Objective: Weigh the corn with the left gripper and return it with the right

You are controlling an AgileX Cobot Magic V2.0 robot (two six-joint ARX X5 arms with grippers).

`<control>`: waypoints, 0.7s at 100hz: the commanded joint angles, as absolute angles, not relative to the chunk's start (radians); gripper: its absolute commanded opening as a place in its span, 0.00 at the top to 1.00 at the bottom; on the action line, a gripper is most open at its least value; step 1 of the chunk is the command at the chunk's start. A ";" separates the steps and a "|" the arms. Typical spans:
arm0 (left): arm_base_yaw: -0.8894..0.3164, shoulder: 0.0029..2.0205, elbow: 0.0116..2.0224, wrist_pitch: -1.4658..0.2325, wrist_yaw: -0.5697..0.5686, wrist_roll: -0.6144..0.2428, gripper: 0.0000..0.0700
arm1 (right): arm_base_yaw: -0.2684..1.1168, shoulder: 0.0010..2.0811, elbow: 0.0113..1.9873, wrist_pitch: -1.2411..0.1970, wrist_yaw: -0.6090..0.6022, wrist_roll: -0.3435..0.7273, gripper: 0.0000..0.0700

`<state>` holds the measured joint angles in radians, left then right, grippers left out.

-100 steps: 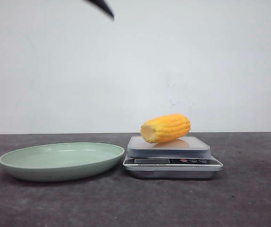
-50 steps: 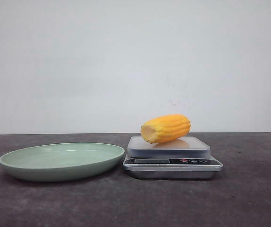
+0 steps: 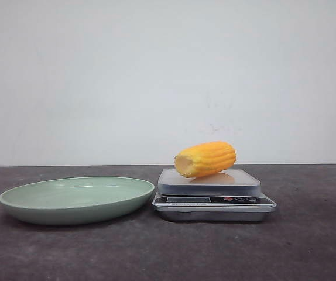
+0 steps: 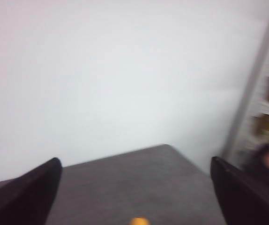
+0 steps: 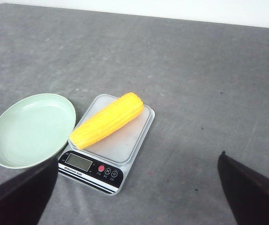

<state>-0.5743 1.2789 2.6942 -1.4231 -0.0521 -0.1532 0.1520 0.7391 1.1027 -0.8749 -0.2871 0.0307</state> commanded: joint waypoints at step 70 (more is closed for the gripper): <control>-0.582 0.749 1.886 -1.476 -0.333 -0.141 0.21 | 0.319 0.871 1.112 -0.541 -0.600 0.279 0.00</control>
